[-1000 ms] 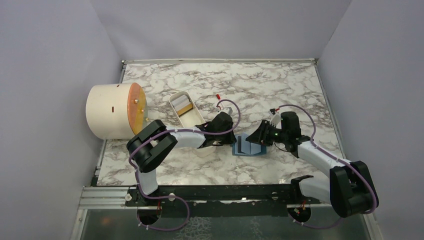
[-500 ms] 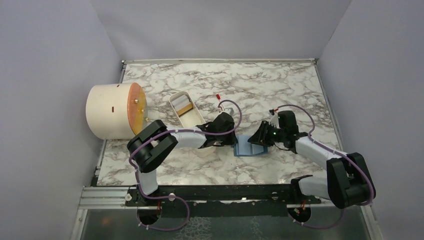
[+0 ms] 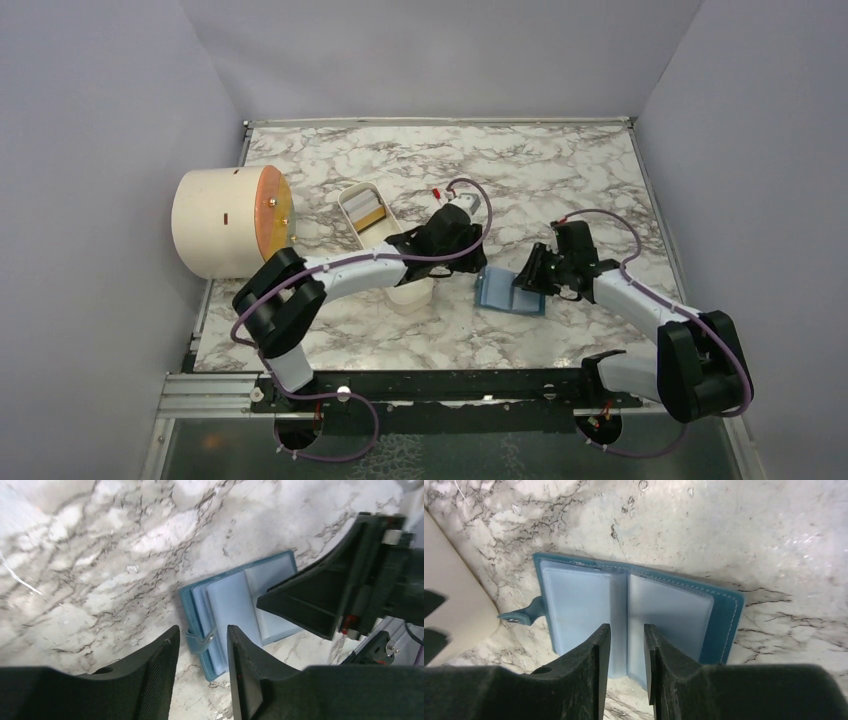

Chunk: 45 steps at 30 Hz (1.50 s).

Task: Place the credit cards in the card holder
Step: Pick up the credit card from the storage box.

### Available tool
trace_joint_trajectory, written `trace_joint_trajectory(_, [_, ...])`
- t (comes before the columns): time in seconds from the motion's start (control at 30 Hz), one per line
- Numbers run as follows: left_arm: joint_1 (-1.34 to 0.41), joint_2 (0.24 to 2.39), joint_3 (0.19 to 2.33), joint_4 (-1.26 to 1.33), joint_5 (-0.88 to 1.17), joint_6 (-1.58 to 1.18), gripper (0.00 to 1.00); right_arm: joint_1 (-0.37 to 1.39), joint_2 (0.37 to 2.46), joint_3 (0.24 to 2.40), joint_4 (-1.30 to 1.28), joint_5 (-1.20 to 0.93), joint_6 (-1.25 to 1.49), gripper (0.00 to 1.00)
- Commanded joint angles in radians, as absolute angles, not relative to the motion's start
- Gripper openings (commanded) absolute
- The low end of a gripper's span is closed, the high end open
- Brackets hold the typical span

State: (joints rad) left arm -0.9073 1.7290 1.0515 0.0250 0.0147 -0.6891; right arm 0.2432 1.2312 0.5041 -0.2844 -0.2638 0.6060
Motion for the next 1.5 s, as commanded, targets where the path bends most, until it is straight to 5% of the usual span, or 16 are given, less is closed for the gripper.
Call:
trace_joint_trajectory(0.0, [-0.907,1.61,1.108,-0.062,-0.063,-0.529,0.44,0.245,1.212,0.578,-0.355,-0.176,0.582,0.32])
trace_joint_trajectory(0.17, [-0.884,1.507,1.14,-0.173,-0.171,-0.353,0.55,0.245,1.142,0.628,-0.42,-0.2,0.552,0.35])
trace_joint_trajectory(0.53, [-0.655,1.416,1.162,-0.311,-0.152,-0.077,0.57,0.247,1.077,0.629,-0.461,-0.247,0.564,0.36])
trace_joint_trajectory(1.47, [-0.421,1.655,1.179,-0.232,-0.139,0.422,0.6,0.286,1.293,0.572,-0.247,-0.205,0.551,0.34])
